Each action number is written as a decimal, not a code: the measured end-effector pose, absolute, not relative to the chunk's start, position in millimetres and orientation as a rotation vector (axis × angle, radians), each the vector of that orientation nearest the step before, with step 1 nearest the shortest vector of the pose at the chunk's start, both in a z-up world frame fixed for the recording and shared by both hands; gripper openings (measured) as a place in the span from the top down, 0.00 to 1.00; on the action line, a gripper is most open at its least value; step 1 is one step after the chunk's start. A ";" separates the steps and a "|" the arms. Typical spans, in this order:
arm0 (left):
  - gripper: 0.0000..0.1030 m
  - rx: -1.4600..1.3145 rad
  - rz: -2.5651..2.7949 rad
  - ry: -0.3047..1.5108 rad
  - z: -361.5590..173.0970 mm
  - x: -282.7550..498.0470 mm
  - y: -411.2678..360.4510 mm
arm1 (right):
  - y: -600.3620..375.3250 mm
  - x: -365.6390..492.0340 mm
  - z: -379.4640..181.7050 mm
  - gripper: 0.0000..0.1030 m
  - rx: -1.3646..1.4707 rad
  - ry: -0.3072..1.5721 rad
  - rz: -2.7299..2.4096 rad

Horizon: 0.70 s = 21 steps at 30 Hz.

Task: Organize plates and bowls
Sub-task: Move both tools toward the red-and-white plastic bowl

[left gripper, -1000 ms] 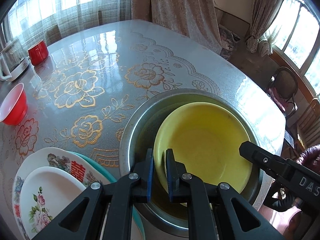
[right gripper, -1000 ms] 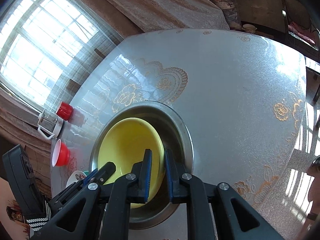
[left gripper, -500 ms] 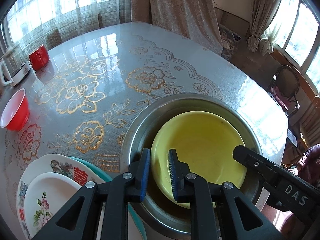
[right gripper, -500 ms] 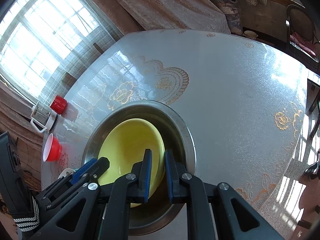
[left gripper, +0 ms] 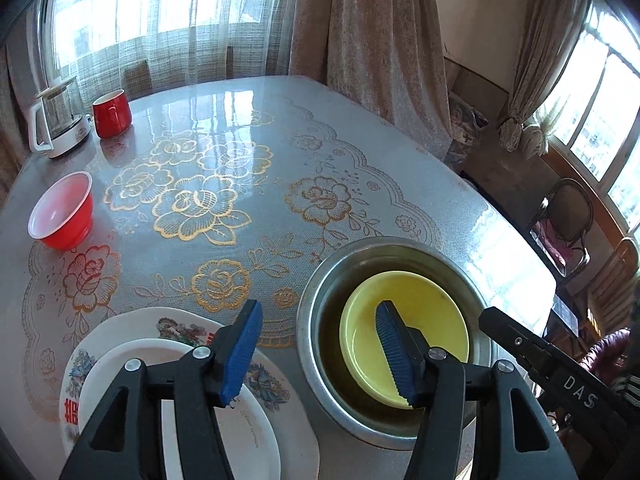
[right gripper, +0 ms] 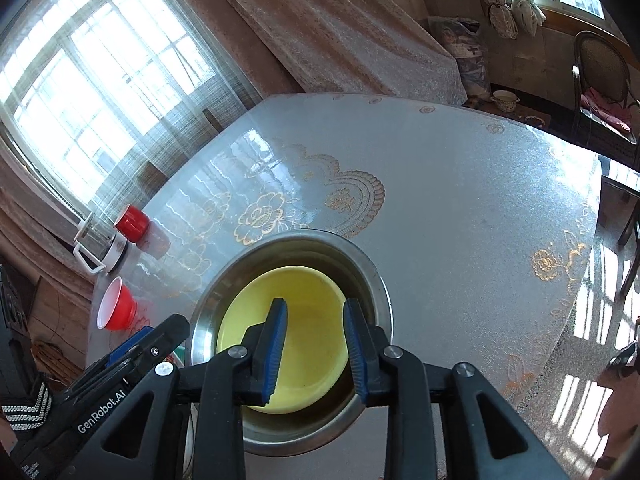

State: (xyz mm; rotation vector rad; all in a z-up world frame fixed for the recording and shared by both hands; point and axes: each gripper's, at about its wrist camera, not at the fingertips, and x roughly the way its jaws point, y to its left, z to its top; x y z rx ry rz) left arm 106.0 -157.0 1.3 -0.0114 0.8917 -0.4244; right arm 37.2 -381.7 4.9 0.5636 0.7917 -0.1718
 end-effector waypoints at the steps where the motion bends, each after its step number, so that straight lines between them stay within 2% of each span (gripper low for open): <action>1: 0.38 -0.020 -0.418 0.883 3.6 105.0 -150.6 | -379.9 36.7 6.9 0.72 0.571 0.788 -0.165; 7: 0.29 -0.095 -0.347 0.862 7.9 100.8 -101.4 | -364.4 32.7 14.3 0.72 0.558 0.779 -0.130; 17: 0.26 -0.249 -0.144 0.847 3.5 121.3 6.5 | -319.5 55.9 27.5 0.72 0.489 0.804 -0.028; 21: 0.15 -0.282 -0.048 0.841 -0.5 137.1 43.5 | -298.2 73.2 30.8 0.72 0.459 0.835 0.018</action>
